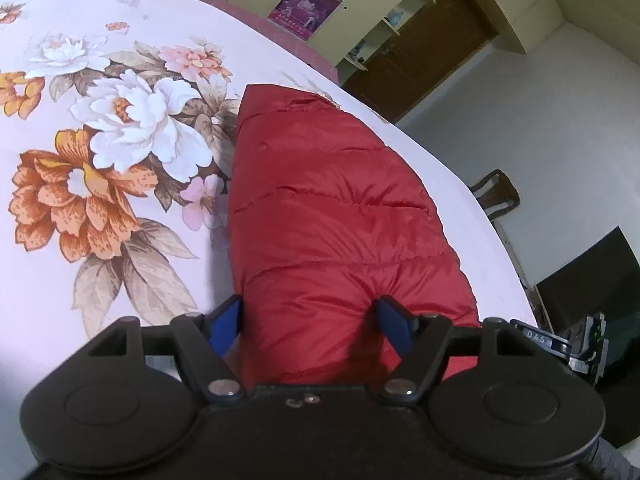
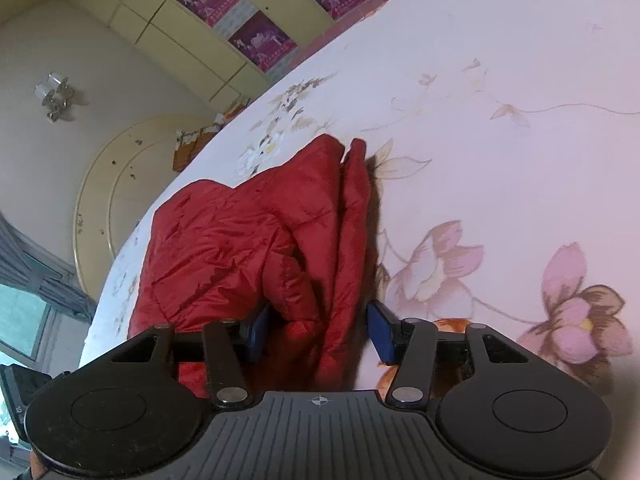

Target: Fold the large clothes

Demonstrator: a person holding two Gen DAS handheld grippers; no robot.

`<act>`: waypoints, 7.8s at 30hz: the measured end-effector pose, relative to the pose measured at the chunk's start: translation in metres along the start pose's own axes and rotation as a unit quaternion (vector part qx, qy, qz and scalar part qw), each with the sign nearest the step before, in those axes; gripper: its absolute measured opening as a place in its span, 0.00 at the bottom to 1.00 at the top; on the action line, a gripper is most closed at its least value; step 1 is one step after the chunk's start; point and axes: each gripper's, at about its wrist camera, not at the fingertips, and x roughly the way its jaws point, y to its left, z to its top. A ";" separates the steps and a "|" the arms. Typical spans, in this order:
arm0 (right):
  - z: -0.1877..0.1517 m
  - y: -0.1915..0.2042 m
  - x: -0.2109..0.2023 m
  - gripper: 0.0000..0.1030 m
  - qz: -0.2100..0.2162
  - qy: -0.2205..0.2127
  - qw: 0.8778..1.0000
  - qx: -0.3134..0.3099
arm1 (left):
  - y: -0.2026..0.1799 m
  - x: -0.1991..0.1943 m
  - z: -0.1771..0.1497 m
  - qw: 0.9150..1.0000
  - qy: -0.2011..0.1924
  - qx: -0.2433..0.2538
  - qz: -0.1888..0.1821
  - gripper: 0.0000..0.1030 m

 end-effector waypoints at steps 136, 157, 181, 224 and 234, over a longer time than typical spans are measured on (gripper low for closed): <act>-0.211 0.353 0.140 0.04 -0.024 0.014 0.921 -0.388 | 0.152 -0.230 0.026 0.969 -0.064 0.219 0.100 0.36; -0.228 0.313 0.106 0.04 -0.083 0.013 0.940 -0.330 | 0.130 -0.252 -0.014 0.954 -0.081 0.224 0.181 0.36; -0.314 0.359 -0.060 1.00 -0.166 -0.115 0.936 -0.289 | 0.021 -0.359 -0.098 0.943 -0.154 0.186 0.228 1.00; -0.332 0.372 -0.094 1.00 -0.175 -0.141 0.930 -0.290 | -0.001 -0.374 -0.112 0.939 -0.172 0.209 0.212 1.00; -0.333 0.373 -0.095 1.00 -0.175 -0.142 0.930 -0.290 | 0.002 -0.373 -0.110 0.939 -0.173 0.210 0.208 1.00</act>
